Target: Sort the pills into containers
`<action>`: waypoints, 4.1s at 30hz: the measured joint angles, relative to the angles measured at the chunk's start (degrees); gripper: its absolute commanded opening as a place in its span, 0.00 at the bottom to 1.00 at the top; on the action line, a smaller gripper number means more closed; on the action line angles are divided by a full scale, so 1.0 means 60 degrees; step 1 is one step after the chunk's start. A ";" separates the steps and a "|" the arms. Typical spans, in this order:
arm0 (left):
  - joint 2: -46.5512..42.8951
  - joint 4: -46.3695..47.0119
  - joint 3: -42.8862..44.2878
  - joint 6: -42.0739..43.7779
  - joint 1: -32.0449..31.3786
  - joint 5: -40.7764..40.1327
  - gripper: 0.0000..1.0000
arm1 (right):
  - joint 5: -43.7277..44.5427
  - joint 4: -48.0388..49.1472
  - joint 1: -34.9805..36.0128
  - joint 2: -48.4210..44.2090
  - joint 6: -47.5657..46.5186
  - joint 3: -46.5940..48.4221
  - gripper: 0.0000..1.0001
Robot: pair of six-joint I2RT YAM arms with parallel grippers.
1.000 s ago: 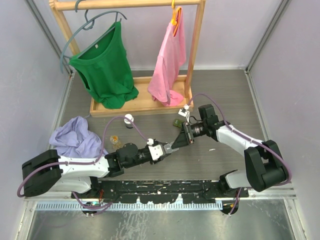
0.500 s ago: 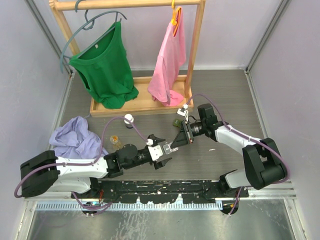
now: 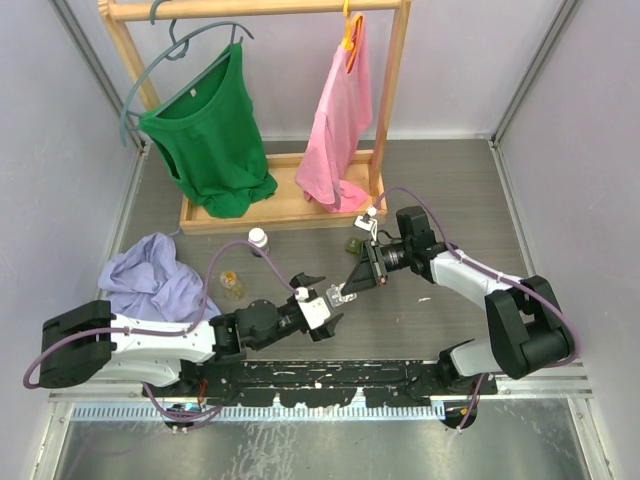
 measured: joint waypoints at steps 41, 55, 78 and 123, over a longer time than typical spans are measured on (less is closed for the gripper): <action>-0.0495 -0.1286 0.0535 -0.0357 -0.0328 -0.0594 0.10 | -0.0025 0.0091 0.0004 0.0149 -0.0004 -0.0018 0.01; -0.1268 -0.1785 0.0535 -0.2382 0.0331 0.0550 0.45 | -0.0240 0.0109 0.0062 0.0149 -0.0018 -0.0018 0.01; -0.1807 -0.2211 0.0838 -0.3417 0.0576 -0.1147 0.41 | 0.0018 -0.0149 -0.0015 0.0175 -0.0404 -0.0033 0.01; -0.2674 -0.4725 0.1446 -0.6688 0.1625 -0.1246 0.98 | 0.0925 -0.0248 -0.0178 0.0463 -0.1002 -0.0310 0.01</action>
